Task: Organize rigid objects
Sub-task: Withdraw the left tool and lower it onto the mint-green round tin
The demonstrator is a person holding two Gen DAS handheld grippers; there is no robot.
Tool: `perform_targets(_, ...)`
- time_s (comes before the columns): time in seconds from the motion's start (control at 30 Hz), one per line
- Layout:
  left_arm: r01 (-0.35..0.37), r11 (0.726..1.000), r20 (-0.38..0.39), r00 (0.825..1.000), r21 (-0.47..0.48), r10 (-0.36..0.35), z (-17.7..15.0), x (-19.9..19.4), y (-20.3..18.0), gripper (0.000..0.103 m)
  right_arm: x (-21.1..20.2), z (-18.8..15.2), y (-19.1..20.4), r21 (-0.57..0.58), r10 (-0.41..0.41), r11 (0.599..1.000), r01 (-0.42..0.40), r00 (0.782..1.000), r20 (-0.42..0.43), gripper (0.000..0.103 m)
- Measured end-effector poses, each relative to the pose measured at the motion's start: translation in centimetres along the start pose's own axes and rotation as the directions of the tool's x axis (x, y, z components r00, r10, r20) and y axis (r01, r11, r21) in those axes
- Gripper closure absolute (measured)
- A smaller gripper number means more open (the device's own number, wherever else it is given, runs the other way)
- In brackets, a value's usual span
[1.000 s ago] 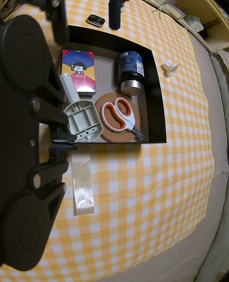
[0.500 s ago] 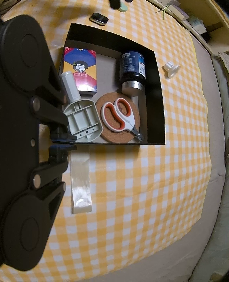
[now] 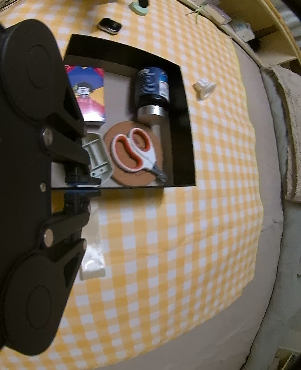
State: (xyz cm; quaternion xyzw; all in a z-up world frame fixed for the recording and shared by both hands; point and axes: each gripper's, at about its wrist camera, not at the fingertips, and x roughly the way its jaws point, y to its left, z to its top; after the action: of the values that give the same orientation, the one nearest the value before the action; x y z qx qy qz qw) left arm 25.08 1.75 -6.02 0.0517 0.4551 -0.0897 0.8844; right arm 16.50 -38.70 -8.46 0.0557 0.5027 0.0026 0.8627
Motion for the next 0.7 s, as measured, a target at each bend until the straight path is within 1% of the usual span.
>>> perform_targets(0.1,-0.017,1.000,-0.009,1.000,-0.016,0.017,-0.2,0.2,0.9,0.000,0.3,0.5,-0.6,0.044,0.015,0.999,-0.015,1.000,-0.001,0.099)
perform_targets(0.17,-0.024,0.999,-0.014,1.000,-0.022,0.024,-0.4,0.4,1.4,0.000,0.7,0.6,-0.6,0.052,0.018,0.998,-0.018,1.000,0.001,0.099)
perform_targets(0.27,-0.033,0.999,-0.017,0.999,-0.033,0.032,-0.6,0.5,2.0,0.000,1.2,0.8,-0.6,0.045,0.012,0.999,-0.012,1.000,-0.007,0.099)
perform_targets(0.4,-0.035,0.997,-0.017,0.999,-0.062,0.034,-0.8,0.7,2.8,0.000,2.0,0.8,0.3,0.015,-0.024,1.000,0.024,0.999,-0.034,0.099)
perform_targets(0.5,-0.031,0.996,-0.020,0.999,-0.088,0.030,-0.7,0.9,3.4,0.004,2.2,0.9,1.0,-0.007,-0.052,0.999,0.052,0.998,-0.041,0.098)
perform_targets(0.67,-0.018,0.993,-0.042,0.999,-0.118,0.013,-0.8,1.5,4.0,0.019,2.5,1.1,1.5,-0.008,-0.082,0.997,0.081,0.995,-0.049,0.097)
perform_targets(0.7,-0.017,0.993,-0.047,0.999,-0.114,0.012,-0.9,1.7,4.0,0.020,2.5,1.1,1.6,-0.009,-0.085,0.996,0.085,0.995,-0.050,0.096)
